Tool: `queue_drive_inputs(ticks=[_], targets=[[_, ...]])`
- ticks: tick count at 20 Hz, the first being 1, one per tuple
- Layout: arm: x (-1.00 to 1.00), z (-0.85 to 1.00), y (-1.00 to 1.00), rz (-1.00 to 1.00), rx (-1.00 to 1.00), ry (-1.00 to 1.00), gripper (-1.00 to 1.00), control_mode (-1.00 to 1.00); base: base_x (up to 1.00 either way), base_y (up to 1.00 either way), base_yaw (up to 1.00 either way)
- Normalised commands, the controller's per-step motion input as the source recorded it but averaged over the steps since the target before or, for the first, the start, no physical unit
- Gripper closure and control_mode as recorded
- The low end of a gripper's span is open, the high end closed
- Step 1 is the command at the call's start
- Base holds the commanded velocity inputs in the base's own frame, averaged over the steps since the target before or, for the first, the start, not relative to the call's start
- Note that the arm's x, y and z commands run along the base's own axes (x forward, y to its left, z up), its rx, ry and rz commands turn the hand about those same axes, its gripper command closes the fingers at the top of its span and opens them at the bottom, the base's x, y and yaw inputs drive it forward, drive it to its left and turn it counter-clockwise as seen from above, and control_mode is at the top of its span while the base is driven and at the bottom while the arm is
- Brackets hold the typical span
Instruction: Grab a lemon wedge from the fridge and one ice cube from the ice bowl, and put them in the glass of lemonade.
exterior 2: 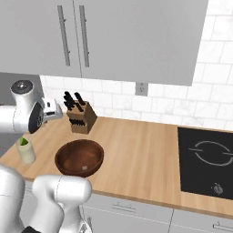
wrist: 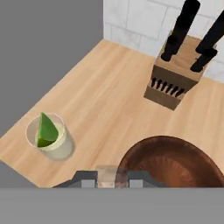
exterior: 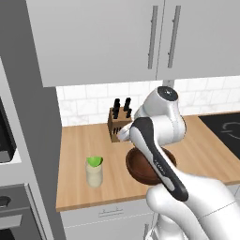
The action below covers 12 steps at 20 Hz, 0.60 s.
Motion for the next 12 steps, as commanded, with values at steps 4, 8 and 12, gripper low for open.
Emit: queue_drive_inputs(ticks=[4,8,12], targets=[[0.11,0.22,0.90,0.00,0.00,0.00,1.00,-1.00,0.00,0.00,0.00],[0.00,-0.07,0.57,0.00,0.00,0.09,1.00,-1.00,0.00,0.00,0.00],[0.00,-0.41,0.39,0.00,0.00,0.02,1.00,-1.00,0.00,0.00,0.00]])
